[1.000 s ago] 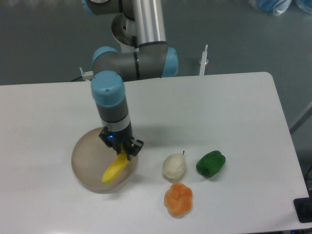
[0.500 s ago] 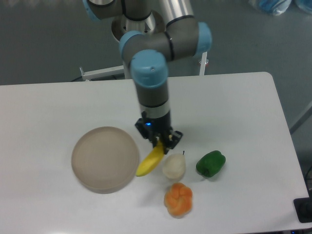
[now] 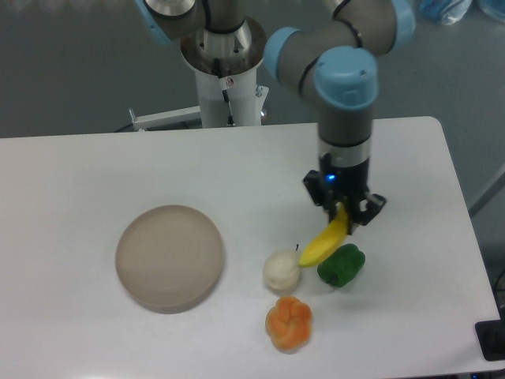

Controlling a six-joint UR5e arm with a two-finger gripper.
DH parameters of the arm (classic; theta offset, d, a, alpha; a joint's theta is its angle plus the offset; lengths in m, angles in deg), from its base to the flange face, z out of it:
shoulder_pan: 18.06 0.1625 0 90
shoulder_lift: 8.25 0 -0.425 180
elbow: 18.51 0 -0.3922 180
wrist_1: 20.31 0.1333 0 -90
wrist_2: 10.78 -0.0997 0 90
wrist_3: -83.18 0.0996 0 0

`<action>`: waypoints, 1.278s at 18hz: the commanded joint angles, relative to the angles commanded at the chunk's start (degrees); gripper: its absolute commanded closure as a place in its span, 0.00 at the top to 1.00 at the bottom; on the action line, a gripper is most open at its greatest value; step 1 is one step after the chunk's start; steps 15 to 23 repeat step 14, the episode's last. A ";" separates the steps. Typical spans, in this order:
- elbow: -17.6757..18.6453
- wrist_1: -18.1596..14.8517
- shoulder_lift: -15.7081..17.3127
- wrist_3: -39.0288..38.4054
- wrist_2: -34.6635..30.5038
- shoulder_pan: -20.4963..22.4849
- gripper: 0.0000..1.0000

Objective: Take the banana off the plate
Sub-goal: 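Carry the held banana up and away from the plate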

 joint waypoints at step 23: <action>-0.79 0.44 -1.93 -0.87 -0.53 -0.79 0.29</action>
